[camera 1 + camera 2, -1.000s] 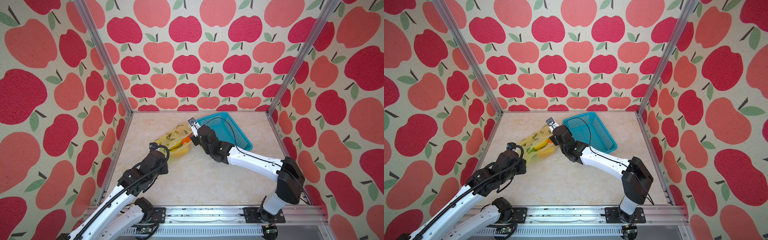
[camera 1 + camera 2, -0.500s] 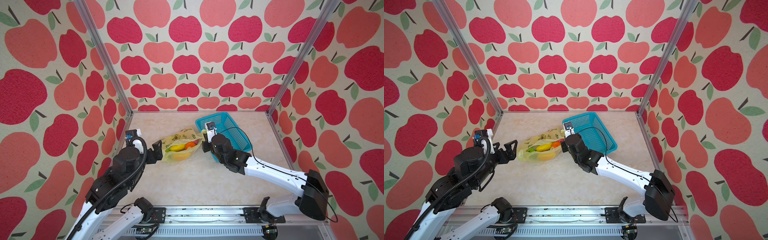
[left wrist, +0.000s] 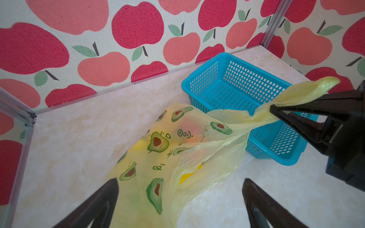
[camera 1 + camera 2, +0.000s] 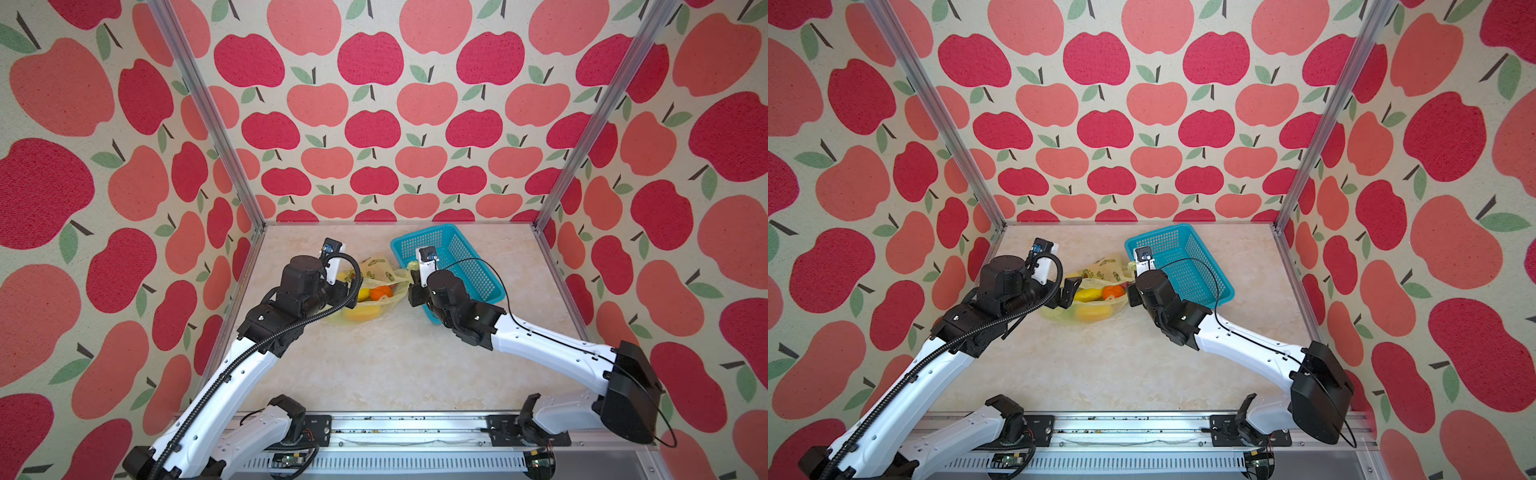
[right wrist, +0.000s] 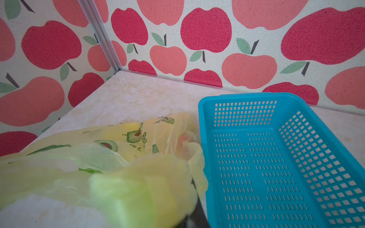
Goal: Untie the knot of the plastic bag and take out the fruit
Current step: Pick up the plastic bag from the center of the table.
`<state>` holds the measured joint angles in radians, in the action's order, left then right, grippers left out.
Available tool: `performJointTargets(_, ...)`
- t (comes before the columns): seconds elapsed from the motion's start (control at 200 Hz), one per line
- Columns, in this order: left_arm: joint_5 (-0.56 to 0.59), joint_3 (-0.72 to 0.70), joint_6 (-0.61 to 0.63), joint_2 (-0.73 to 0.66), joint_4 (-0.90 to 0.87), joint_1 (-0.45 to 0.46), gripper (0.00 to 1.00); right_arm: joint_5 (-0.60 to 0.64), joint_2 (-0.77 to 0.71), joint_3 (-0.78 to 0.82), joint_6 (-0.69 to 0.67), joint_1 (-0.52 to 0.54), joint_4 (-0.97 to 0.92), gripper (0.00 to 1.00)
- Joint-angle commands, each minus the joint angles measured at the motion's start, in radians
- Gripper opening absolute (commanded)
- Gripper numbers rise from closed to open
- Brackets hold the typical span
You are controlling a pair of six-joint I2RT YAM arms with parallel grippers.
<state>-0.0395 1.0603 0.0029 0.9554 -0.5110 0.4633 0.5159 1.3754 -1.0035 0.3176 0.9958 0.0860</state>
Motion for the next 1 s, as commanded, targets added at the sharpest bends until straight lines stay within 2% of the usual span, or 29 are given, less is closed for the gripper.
performJointTargets(0.0, -0.179, -0.053, 0.047, 0.020, 0.082, -0.061, 0.99, -0.027, -0.013, 0.023, 0.040, -0.015, 0.010, 0.00)
performJointTargets(0.07, -0.206, -0.055, 0.050, 0.069, 0.076, -0.088, 0.98, -0.044, -0.010, 0.024, 0.052, -0.020, 0.011, 0.00)
performJointTargets(0.275, -0.146, -0.001, 0.072, 0.214, 0.013, -0.095, 0.98, -0.051, -0.009, 0.001, 0.048, -0.027, -0.008, 0.00)
performJointTargets(0.39, -0.164, 0.016, 0.077, 0.229, 0.019, -0.092, 1.00, -0.067, 0.001, -0.011, 0.051, -0.034, -0.008, 0.00)
performJointTargets(0.49, -0.090, 0.078, 0.100, 0.207, -0.021, -0.076, 0.99, -0.066, 0.005, -0.035, 0.059, -0.037, -0.035, 0.00)
performJointTargets(0.65, -0.071, 0.226, 0.237, 0.238, -0.101, -0.031, 1.00, -0.075, 0.000, -0.044, 0.068, -0.041, -0.025, 0.00)
performJointTargets(0.72, -0.091, 0.196, 0.368, 0.251, -0.054, -0.006, 0.96, -0.092, 0.002, -0.050, 0.079, -0.042, -0.026, 0.00)
performJointTargets(0.795, -0.088, 0.156, 0.446, 0.257, -0.009, 0.025, 0.98, -0.102, 0.005, -0.050, 0.090, -0.042, -0.033, 0.00)
performJointTargets(0.88, -0.057, 0.139, 0.472, 0.278, -0.002, 0.042, 1.00, -0.100, 0.009, -0.047, 0.100, -0.042, -0.044, 0.00)
performJointTargets(0.995, -0.057, 0.136, 0.497, 0.332, -0.033, 0.044, 0.96, -0.099, 0.020, -0.047, 0.109, -0.043, -0.055, 0.00)
